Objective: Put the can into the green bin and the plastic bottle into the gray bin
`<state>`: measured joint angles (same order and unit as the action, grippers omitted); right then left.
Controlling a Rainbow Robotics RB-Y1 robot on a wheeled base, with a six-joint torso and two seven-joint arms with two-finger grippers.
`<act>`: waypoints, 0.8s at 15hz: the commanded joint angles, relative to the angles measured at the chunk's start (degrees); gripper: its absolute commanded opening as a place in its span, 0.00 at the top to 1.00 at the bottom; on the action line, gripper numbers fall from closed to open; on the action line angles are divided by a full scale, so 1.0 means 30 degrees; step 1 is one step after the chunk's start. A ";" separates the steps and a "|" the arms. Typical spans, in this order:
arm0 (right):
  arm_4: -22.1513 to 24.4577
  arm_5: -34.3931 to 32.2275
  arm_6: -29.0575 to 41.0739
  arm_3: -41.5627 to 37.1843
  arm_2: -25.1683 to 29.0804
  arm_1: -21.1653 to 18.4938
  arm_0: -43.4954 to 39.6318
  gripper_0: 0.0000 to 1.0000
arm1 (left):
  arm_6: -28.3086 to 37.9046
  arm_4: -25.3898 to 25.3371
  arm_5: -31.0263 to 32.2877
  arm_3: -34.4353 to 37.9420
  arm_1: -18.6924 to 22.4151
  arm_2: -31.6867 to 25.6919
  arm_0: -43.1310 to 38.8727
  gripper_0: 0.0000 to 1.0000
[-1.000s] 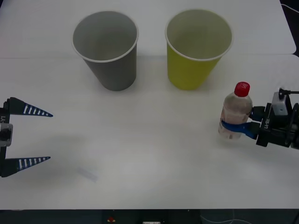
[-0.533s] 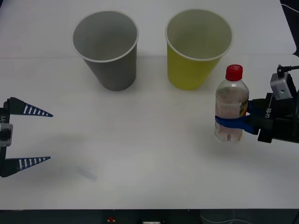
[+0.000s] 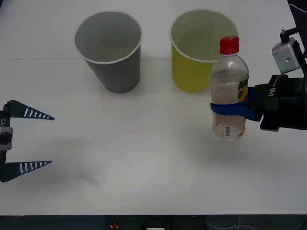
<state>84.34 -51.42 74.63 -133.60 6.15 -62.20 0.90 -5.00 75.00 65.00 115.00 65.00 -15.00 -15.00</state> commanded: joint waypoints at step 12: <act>0.0803 -0.3397 0.0934 0.4398 -0.6036 0.0901 1.2621 1.00 | 0.0000 0.0000 0.0000 0.0000 0.0000 0.0000 0.0000 0.00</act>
<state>86.50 -61.62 77.43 -121.63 -10.74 -60.18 36.67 -5.00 75.00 65.00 115.00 65.00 -15.00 -15.00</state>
